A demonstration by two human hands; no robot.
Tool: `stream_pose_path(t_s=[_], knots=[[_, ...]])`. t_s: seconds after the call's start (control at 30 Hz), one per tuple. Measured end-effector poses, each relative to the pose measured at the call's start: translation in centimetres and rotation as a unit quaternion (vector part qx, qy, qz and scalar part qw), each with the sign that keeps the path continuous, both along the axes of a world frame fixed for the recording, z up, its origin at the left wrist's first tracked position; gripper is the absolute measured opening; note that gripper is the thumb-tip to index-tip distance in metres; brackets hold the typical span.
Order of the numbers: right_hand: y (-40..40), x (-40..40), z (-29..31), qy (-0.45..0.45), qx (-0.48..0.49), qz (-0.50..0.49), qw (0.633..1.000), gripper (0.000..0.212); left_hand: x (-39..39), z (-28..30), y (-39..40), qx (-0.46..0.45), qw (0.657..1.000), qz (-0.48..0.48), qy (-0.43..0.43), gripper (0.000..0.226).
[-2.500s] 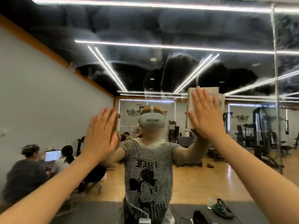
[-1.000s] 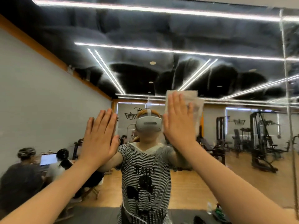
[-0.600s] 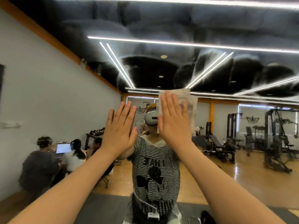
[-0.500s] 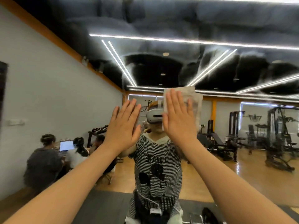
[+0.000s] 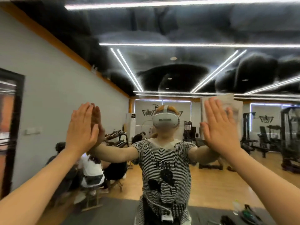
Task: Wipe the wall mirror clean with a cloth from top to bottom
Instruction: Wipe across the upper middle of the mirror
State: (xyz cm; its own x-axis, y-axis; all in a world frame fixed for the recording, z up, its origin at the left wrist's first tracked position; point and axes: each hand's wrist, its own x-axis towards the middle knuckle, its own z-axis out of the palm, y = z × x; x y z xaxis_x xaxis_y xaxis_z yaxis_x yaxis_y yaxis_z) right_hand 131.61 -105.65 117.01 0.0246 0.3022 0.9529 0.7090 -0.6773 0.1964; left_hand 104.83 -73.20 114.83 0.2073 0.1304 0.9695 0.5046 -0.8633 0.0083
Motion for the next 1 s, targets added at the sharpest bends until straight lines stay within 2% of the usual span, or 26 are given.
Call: stream_pose_path(t_s=[0.53,0.7,0.87,1.0], knots=[[0.0,-1.4,0.0,0.011,0.024,-0.004,1.000,0.064,0.3,-0.7,3.2,0.000,1.000,-0.022,-0.007,0.070],[1.1,-1.6,-0.4,0.028,0.060,-0.008,0.998,0.062,0.6,-0.7,3.3,0.006,1.000,-0.020,-0.015,0.069],[8.0,-6.2,-0.6,-0.022,0.029,0.021,0.999,0.060,0.5,-0.8,3.4,0.017,1.000,-0.012,-0.014,0.069],[13.5,-9.4,-0.9,0.002,0.044,0.022,0.999,0.061,0.4,-0.7,3.4,0.022,1.000,-0.016,-0.013,0.069]])
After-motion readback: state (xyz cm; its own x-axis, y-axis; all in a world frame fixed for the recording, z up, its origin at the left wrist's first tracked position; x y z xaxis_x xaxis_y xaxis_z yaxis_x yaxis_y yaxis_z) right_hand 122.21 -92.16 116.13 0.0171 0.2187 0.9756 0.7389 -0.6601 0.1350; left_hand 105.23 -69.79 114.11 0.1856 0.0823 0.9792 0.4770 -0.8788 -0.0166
